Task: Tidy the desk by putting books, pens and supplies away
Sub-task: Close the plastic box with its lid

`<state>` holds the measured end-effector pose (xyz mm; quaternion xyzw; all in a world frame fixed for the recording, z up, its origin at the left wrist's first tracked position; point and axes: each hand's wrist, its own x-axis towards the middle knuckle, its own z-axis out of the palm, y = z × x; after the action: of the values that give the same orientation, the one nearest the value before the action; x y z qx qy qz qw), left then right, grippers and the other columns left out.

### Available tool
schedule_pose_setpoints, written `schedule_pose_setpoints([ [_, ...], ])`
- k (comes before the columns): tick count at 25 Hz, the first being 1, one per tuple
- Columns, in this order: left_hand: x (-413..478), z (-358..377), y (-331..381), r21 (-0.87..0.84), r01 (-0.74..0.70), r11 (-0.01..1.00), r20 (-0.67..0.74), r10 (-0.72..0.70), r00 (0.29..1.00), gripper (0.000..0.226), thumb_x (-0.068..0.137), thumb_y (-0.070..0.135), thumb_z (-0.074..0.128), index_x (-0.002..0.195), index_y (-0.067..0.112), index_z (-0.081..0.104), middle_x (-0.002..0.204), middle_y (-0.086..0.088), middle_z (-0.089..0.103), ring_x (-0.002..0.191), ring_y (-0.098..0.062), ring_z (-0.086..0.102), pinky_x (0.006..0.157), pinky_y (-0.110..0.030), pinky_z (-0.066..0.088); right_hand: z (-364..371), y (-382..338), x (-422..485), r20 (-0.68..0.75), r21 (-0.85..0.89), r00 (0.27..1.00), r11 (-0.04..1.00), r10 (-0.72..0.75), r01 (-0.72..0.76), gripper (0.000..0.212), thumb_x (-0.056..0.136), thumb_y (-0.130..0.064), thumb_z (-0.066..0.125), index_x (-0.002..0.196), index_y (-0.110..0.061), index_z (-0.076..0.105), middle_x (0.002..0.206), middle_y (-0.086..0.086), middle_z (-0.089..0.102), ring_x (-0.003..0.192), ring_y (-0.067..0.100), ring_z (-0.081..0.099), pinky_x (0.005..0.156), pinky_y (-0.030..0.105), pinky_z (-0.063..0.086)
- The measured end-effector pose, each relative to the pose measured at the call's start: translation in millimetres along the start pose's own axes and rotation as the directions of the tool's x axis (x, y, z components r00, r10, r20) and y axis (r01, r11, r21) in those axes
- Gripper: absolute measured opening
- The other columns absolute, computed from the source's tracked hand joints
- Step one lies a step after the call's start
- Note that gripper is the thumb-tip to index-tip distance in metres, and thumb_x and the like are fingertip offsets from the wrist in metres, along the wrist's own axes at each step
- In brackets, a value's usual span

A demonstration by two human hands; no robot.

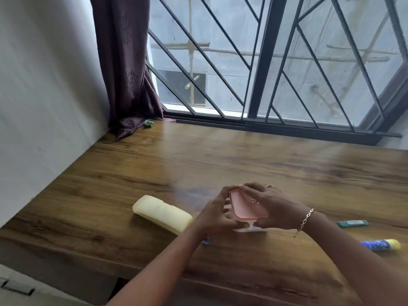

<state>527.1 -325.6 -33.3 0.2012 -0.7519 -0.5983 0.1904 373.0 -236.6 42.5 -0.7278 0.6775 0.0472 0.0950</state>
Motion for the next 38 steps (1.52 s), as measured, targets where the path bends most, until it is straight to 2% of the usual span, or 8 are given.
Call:
schedule_pose_setpoints([
  [6,-29,-42,29,0.089,-0.082,0.993,-0.229,0.101,0.968,0.08,0.051,0.043,0.078,0.121,0.036,0.04,0.114,0.019,0.054,0.104,0.006,0.055,0.086,-0.016,0.05,-44,-33,23,-0.129,0.042,0.985,0.992,-0.115,0.121,0.093,0.075,-0.036,0.071,0.147,-0.024,0.012,0.151,-0.005,0.02,0.136,0.013,0.024,0.104,0.022,0.02],
  [11,-81,-109,30,0.16,-0.001,0.987,-0.464,0.076,0.882,0.087,0.049,0.048,0.078,0.125,0.033,0.04,0.12,0.003,0.059,0.112,-0.014,0.058,0.093,-0.031,0.052,-65,-99,81,-0.175,-0.005,0.951,0.967,-0.253,0.256,0.09,0.077,-0.035,0.07,0.147,-0.021,0.016,0.151,-0.001,0.022,0.135,0.016,0.026,0.105,0.022,0.024],
  [13,-101,-134,24,0.192,0.046,0.98,-0.55,0.069,0.832,0.088,0.049,0.049,0.08,0.125,0.032,0.04,0.122,0.001,0.058,0.111,-0.014,0.058,0.092,-0.03,0.052,-64,-126,109,-0.176,0.004,0.935,0.95,-0.307,0.313,0.089,0.077,-0.033,0.071,0.147,-0.017,0.019,0.152,0.002,0.022,0.137,0.019,0.026,0.107,0.023,0.022],
  [16,-129,-165,15,0.219,0.13,0.967,-0.688,0.059,0.723,0.085,0.058,0.03,0.086,0.129,0.021,0.041,0.12,0.003,0.056,0.105,-0.009,0.056,0.079,-0.008,0.049,-54,-162,147,-0.166,0.025,0.936,0.948,-0.31,0.318,0.089,0.078,-0.033,0.07,0.146,-0.01,0.018,0.154,0.009,0.018,0.139,0.024,0.025,0.11,0.025,0.021],
  [19,-147,-192,1,0.257,0.218,0.942,-0.798,0.08,0.598,0.082,0.062,0.019,0.085,0.13,0.01,0.04,0.126,-0.007,0.055,0.108,-0.012,0.052,0.079,-0.017,0.049,-33,-177,172,-0.153,0.179,0.974,0.965,-0.167,0.194,0.077,0.08,-0.031,0.069,0.14,-0.004,0.029,0.147,0.014,0.031,0.132,0.029,0.036,0.107,0.032,0.031],
  [25,-157,-207,-25,0.242,0.281,0.929,-0.856,0.068,0.513,0.082,0.062,0.019,0.084,0.13,0.007,0.039,0.132,-0.013,0.052,0.115,-0.014,0.048,0.086,-0.026,0.048,14,-173,160,0.094,0.095,0.995,0.995,0.019,-0.028,0.068,0.075,-0.041,0.071,0.124,-0.003,0.044,0.13,0.017,0.047,0.117,0.031,0.048,0.092,0.032,0.042],
  [34,-162,-188,-46,0.257,0.328,0.909,-0.889,0.09,0.448,0.093,0.069,0.024,0.08,0.141,0.004,0.026,0.141,-0.018,0.04,0.13,-0.029,0.042,0.095,-0.033,0.046,53,-177,137,-0.045,0.152,0.997,0.987,0.064,-0.056,0.066,0.075,-0.028,0.069,0.13,-0.01,0.036,0.126,0.01,0.048,0.114,0.032,0.048,0.094,0.034,0.039],
  [38,-161,-172,-41,0.537,0.386,0.75,-0.824,0.368,0.431,0.085,0.087,0.052,0.05,0.148,0.011,0.008,0.156,-0.012,0.017,0.146,-0.027,0.01,0.118,-0.045,0.005,50,-202,135,-0.07,0.138,0.995,0.987,-0.073,0.082,0.074,0.075,-0.027,0.07,0.135,-0.011,0.032,0.13,0.01,0.046,0.117,0.033,0.046,0.093,0.035,0.041],
])
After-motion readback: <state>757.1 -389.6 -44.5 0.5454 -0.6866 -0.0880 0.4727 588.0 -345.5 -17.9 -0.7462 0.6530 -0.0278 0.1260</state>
